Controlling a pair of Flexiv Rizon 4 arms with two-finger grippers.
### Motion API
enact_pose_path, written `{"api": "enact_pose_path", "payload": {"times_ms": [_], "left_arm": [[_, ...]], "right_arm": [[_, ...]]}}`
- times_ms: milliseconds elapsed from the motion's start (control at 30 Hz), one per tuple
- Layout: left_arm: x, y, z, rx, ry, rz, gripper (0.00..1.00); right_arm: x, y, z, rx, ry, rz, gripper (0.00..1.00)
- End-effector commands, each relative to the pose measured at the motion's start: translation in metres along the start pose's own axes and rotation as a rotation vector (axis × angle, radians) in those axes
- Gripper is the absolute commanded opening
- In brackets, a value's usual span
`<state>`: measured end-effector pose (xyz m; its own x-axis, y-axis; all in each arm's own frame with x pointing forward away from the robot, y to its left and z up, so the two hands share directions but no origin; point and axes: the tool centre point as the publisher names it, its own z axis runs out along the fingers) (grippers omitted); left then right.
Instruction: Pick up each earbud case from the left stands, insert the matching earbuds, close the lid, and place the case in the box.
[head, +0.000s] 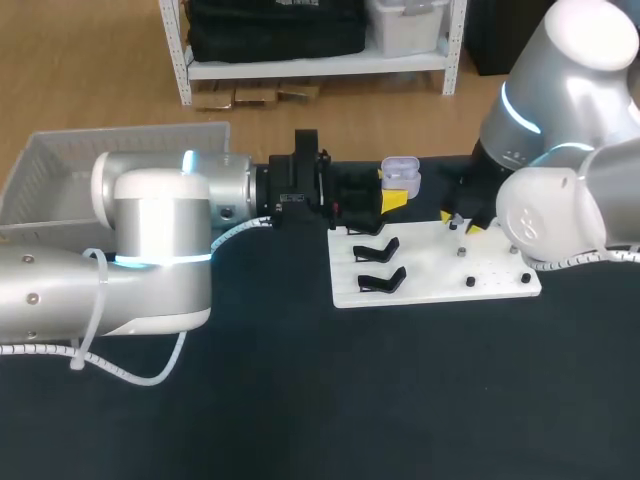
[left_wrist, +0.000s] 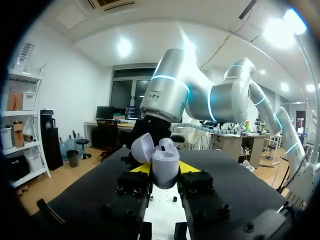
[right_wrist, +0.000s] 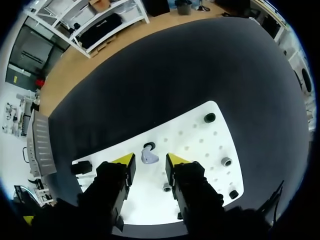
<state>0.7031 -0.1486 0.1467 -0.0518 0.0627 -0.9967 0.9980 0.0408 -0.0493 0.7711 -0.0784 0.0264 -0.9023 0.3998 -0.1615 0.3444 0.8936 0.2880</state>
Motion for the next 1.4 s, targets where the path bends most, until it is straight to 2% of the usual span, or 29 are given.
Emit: {"api": "enact_pose_path", "payload": {"times_ms": [33,200,267,433,633,833,1000,1100,1400], "left_arm": [[0.002,-0.001,0.000,-0.005,-0.008,0.005,0.00],[0.002,-0.001,0.000,-0.005,-0.008,0.005,0.00],[0.002,-0.001,0.000,-0.005,-0.008,0.005,0.00],[0.002,-0.001,0.000,-0.005,-0.008,0.005,0.00],[0.002,-0.001,0.000,-0.005,-0.008,0.005,0.00],[0.002,-0.001,0.000,-0.005,-0.008,0.005,0.00],[0.002,-0.001,0.000,-0.005,-0.008,0.005,0.00],[0.002,-0.001,0.000,-0.005,-0.008,0.005,0.00],[0.002,-0.001,0.000,-0.005,-0.008,0.005,0.00]], "right_arm": [[-0.002,0.000,0.003,0.004,0.002,0.003,0.33],[-0.004,0.002,0.004,0.003,0.005,-0.001,0.20],[-0.003,0.003,0.005,0.003,0.006,-0.002,0.20],[-0.003,0.005,0.008,0.005,0.012,-0.006,0.00],[-0.002,0.004,0.002,0.011,0.011,0.001,0.00],[-0.001,0.003,-0.028,0.012,0.002,0.006,0.00],[0.005,0.004,-0.057,0.037,0.037,-0.039,0.00],[0.013,0.005,-0.078,0.017,0.061,-0.064,0.00],[0.051,0.008,-0.142,0.053,0.125,-0.179,0.00]]}}
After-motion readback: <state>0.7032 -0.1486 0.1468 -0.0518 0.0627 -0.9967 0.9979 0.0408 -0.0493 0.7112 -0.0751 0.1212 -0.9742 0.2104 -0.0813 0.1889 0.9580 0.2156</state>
